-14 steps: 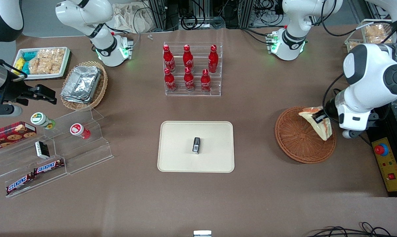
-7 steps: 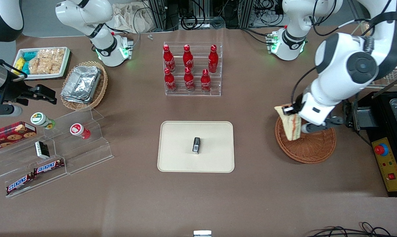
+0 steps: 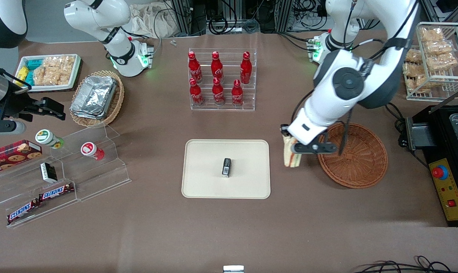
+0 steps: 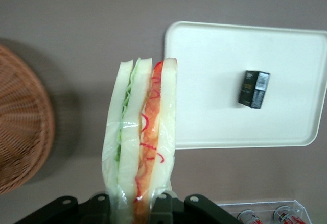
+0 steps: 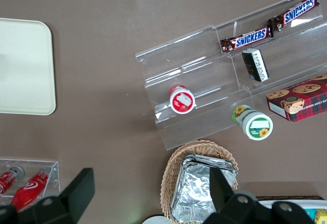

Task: Place sandwich from basket to tray
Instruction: 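Carry the sandwich with the left gripper over the cream tray, then lower the sandwich onto the tray beside the black box and release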

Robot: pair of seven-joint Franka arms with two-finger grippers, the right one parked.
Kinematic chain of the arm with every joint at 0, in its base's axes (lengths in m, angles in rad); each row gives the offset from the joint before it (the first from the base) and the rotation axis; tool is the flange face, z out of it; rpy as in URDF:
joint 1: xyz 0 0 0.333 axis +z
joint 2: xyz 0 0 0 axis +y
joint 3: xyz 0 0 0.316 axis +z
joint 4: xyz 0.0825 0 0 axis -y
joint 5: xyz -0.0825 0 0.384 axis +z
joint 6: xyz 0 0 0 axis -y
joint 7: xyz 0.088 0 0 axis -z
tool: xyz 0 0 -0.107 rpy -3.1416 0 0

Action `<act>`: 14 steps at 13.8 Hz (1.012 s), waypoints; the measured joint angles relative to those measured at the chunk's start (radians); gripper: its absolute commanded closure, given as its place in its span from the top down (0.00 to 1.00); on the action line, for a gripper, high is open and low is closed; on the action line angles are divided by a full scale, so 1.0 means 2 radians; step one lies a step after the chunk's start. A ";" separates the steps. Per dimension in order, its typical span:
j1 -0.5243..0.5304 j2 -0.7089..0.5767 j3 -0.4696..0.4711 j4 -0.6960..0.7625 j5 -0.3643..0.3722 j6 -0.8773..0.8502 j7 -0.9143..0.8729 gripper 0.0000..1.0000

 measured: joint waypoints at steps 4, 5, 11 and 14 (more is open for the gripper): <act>-0.048 0.074 -0.001 0.051 0.038 0.015 -0.029 0.00; -0.057 0.093 -0.001 0.059 0.050 0.029 -0.042 0.00; -0.077 0.182 -0.001 0.068 0.127 0.110 -0.113 0.00; -0.077 0.207 0.000 0.071 0.139 0.136 -0.122 0.00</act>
